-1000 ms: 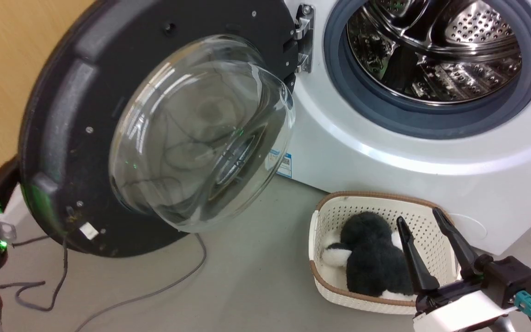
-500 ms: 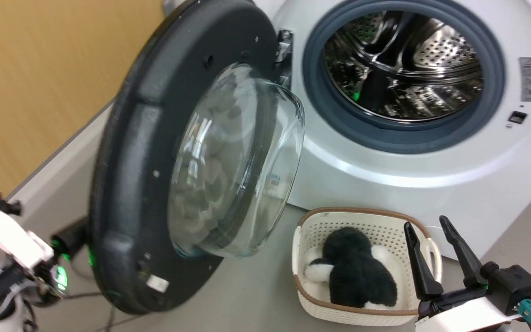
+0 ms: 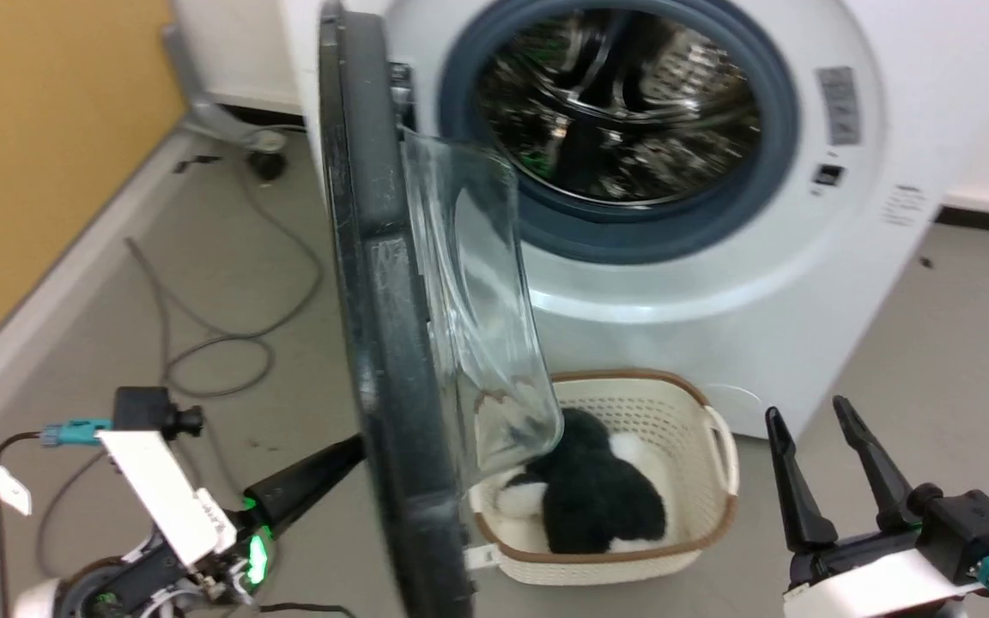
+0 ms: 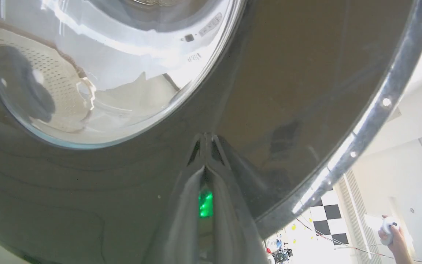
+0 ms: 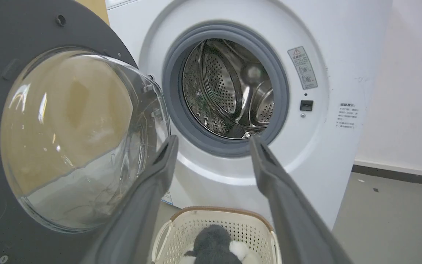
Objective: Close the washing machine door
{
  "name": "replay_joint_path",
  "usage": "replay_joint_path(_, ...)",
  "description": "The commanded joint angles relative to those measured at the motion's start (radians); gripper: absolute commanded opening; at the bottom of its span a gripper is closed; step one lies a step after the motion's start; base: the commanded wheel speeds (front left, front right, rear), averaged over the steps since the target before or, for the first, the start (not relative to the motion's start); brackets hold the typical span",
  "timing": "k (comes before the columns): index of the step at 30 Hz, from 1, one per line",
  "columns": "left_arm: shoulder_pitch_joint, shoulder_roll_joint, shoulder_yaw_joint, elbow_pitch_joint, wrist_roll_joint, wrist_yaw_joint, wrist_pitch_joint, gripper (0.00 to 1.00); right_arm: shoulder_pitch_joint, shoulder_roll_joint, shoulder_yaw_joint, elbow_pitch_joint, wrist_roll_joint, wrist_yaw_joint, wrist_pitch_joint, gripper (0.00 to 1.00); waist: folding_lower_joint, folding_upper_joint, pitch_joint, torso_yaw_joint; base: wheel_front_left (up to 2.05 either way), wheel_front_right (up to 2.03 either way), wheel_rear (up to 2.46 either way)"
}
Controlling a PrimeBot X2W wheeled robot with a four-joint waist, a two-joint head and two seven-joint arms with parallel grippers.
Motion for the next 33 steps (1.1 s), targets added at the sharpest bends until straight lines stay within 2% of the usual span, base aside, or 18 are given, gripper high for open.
replay_joint_path(1, 0.013, -0.014, -0.033, -0.018, -0.028, -0.003, -0.019, 0.0, 0.002, 0.003, -0.006, -0.009, -0.009, 0.001, 0.001, 1.0, -0.0001, 0.0, 0.027, -0.064, 0.0, 0.0, 0.0)
replay_joint_path(11, -0.03, -0.021, -0.214, 0.029, -0.087, -0.032, -0.225, 0.0, -0.02, 0.008, 0.003, -0.018, -0.016, 0.001, 0.0, 1.0, -0.0001, 0.0, 0.094, -0.237, 0.0, 0.0, 0.0)
replay_joint_path(14, -0.05, -0.021, -0.241, 0.052, -0.099, -0.041, -0.274, 0.0, -0.026, 0.01, 0.003, -0.02, -0.016, 0.001, -0.003, 1.0, -0.0001, 0.0, 0.111, -0.271, 0.0, 0.0, 0.0)
replay_joint_path(20, -0.132, -0.022, -0.299, 0.139, -0.19, -0.049, -0.466, 0.0, -0.038, 0.017, 0.002, -0.018, -0.017, 0.001, -0.014, 1.0, -0.0001, 0.0, 0.159, -0.364, 0.0, 0.0, 0.0)
replay_joint_path(27, -0.278, -0.022, -0.348, 0.272, -0.218, -0.065, -0.719, 0.0, -0.051, 0.024, 0.011, -0.007, -0.016, 0.001, -0.028, 1.0, -0.0001, 0.0, 0.198, -0.453, 0.0, 0.0, 0.0)
replay_joint_path(33, -0.418, -0.022, -0.419, 0.392, -0.249, -0.08, -0.883, 0.0, -0.055, 0.029, 0.02, 0.003, -0.013, 0.001, -0.037, 1.0, -0.0001, 0.0, 0.21, -0.493, 0.0, 0.0, 0.0)
